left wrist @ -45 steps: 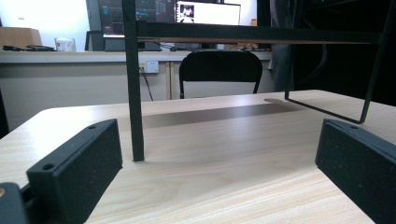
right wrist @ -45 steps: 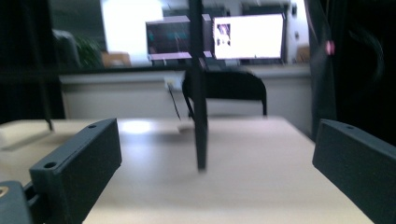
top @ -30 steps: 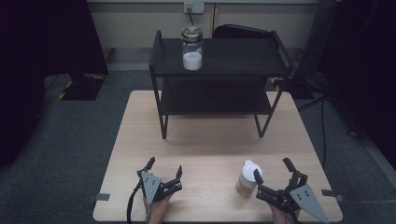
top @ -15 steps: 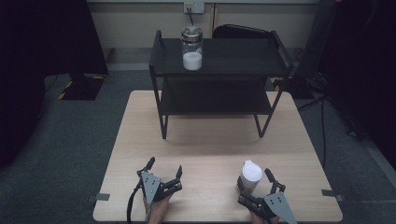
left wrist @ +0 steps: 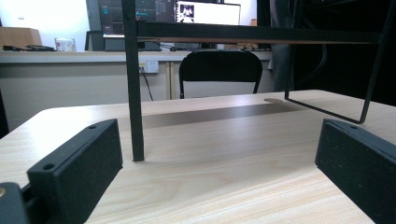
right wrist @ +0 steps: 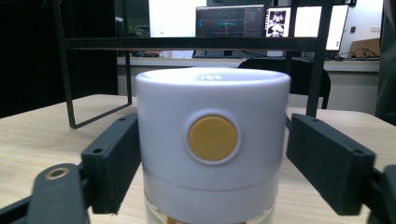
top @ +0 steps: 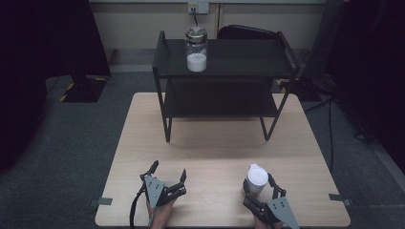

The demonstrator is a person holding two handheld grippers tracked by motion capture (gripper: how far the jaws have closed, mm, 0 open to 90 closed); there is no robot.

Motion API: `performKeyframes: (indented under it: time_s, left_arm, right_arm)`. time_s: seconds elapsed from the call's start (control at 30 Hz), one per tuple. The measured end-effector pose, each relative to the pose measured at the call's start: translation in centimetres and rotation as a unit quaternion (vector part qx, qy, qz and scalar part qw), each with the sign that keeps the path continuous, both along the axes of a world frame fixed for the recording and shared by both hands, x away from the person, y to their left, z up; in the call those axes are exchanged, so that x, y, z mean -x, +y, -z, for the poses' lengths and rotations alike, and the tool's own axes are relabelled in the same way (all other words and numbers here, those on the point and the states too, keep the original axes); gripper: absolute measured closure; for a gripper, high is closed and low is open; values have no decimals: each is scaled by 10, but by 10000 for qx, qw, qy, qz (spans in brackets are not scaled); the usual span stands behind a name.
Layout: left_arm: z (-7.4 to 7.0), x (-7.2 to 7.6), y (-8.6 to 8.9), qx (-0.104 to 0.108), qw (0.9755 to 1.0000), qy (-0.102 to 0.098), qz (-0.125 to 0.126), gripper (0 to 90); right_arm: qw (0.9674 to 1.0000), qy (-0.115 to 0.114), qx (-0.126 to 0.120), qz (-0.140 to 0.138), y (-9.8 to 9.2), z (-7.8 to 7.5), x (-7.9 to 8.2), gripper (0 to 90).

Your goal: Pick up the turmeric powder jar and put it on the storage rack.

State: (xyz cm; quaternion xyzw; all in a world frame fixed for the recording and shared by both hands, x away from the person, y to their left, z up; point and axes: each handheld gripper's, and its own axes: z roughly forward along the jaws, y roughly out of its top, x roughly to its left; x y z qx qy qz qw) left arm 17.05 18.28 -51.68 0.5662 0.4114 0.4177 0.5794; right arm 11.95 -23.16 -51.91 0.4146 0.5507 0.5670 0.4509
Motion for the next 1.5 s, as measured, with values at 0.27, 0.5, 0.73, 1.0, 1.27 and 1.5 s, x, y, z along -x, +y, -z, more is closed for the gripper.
performKeyframes:
  time_s: [0.27,0.5,0.73,1.0,1.27,1.5]
  left_arm:
    - [0,0,1,3,10000,-1,35,1]
    - [0,0,0,3,10000,0,15,1]
    - [0,0,-1,0,10000,1,-18,1]
    - [0,0,-1,0,10000,1,-18,1]
    - [0,0,-1,0,10000,1,-18,1]
    - [0,0,-1,0,10000,1,-18,1]
  right_arm:
    - [10000,19,22,-26,0,0,-1,236]
    - [10000,71,39,-27,1,-2,-2,295]
    - [9999,117,22,-99,-2,-4,-3,301]
    - [9997,211,42,-110,-2,-9,-4,302]
    - [9996,268,63,-112,-2,-13,-4,302]
    - [9995,305,34,-112,-3,-14,-3,303]
